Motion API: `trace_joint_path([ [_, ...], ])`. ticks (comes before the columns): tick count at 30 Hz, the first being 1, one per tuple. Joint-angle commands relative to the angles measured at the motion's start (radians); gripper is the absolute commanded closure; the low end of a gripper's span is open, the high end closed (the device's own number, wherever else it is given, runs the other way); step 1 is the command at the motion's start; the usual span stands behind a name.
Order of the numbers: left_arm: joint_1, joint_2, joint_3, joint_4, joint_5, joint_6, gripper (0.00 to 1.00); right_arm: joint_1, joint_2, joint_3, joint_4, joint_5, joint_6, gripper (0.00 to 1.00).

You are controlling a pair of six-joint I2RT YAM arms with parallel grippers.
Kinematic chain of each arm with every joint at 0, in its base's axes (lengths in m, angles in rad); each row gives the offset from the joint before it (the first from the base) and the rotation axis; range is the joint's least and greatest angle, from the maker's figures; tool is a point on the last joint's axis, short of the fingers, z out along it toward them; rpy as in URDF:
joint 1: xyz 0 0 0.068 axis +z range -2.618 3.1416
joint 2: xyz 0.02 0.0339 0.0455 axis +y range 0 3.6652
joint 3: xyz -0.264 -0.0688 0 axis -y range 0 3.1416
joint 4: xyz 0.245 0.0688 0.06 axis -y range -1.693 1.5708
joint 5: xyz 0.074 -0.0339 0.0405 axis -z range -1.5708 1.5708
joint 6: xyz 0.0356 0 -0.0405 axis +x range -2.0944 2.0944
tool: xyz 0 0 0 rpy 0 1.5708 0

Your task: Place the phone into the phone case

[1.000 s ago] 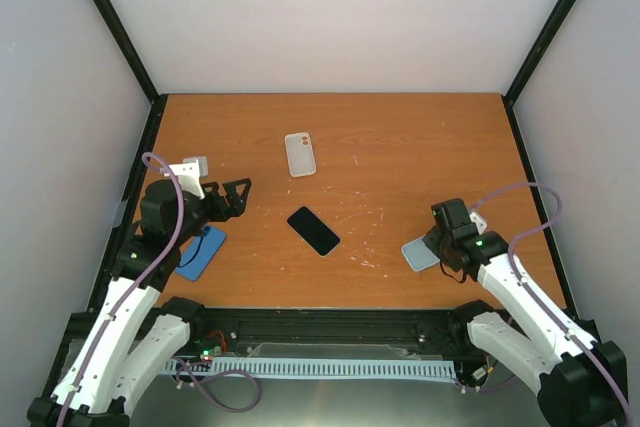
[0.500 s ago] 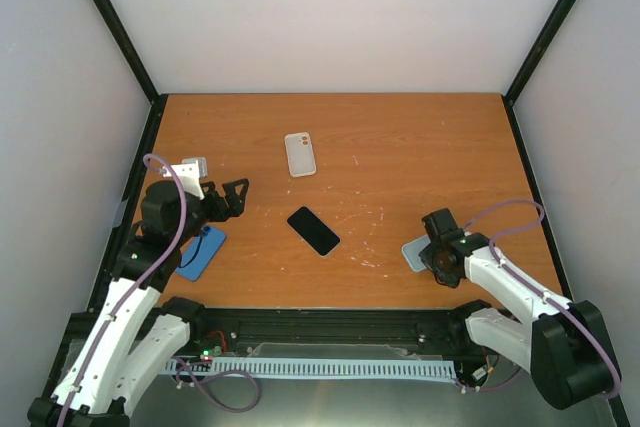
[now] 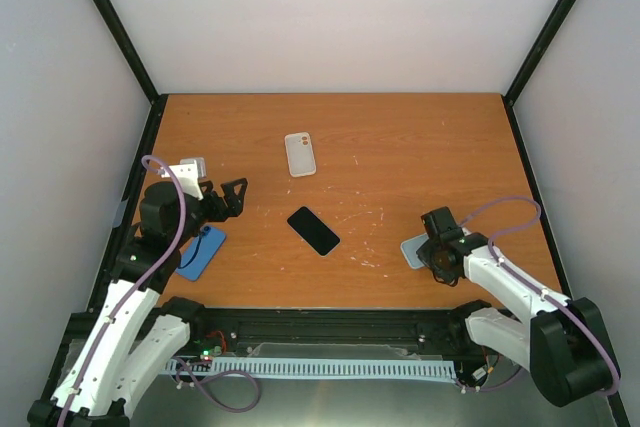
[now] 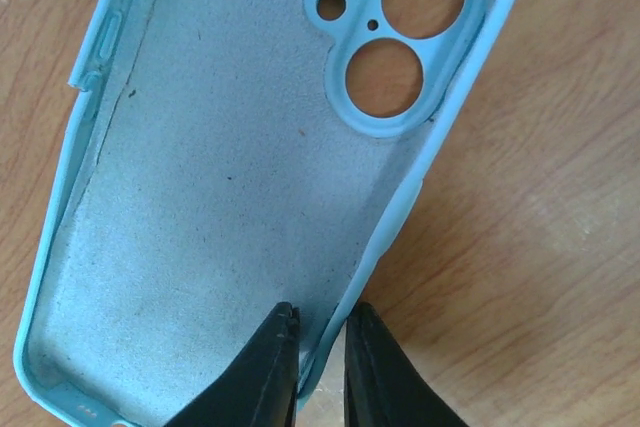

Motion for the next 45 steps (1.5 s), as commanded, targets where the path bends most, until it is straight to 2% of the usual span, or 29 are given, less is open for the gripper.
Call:
trace_joint_path([
  [1, -0.005, -0.004, 0.01, 0.001, -0.011, 0.029, 0.01, -0.008, 0.013, 0.004, 0.02, -0.002, -0.012, 0.87],
  [5, -0.006, -0.005, 0.01, 0.0, -0.013, 0.032, 0.01, -0.008, 0.015, 0.007, 0.028, -0.01, -0.027, 0.97],
  [10, -0.006, -0.005, 0.009, -0.001, -0.016, 0.032, 0.01, -0.007, 0.01, 0.027, 0.054, -0.073, -0.091, 0.97],
  [17, -0.005, 0.01, 0.007, 0.002, -0.009, 0.032, 0.01, 0.032, 0.02, 0.077, 0.099, -0.191, -0.268, 0.97],
  [23, -0.005, 0.016, 0.008, 0.001, -0.004, 0.033, 0.01, 0.118, 0.066, 0.074, 0.206, -0.359, -0.423, 0.97],
  [31, -0.005, 0.019, 0.009, -0.001, 0.008, 0.041, 0.0, 0.285, 0.169, 0.129, 0.223, -0.334, -0.491, 0.94],
  [37, -0.005, 0.018, 0.009, -0.004, -0.001, 0.039, 0.01, 0.375, 0.284, 0.227, 0.159, -0.243, -0.511, 0.81],
  [45, -0.005, 0.015, 0.013, -0.007, -0.002, 0.041, 0.01, 0.432, 0.37, 0.392, 0.113, -0.142, -0.544, 0.51],
])
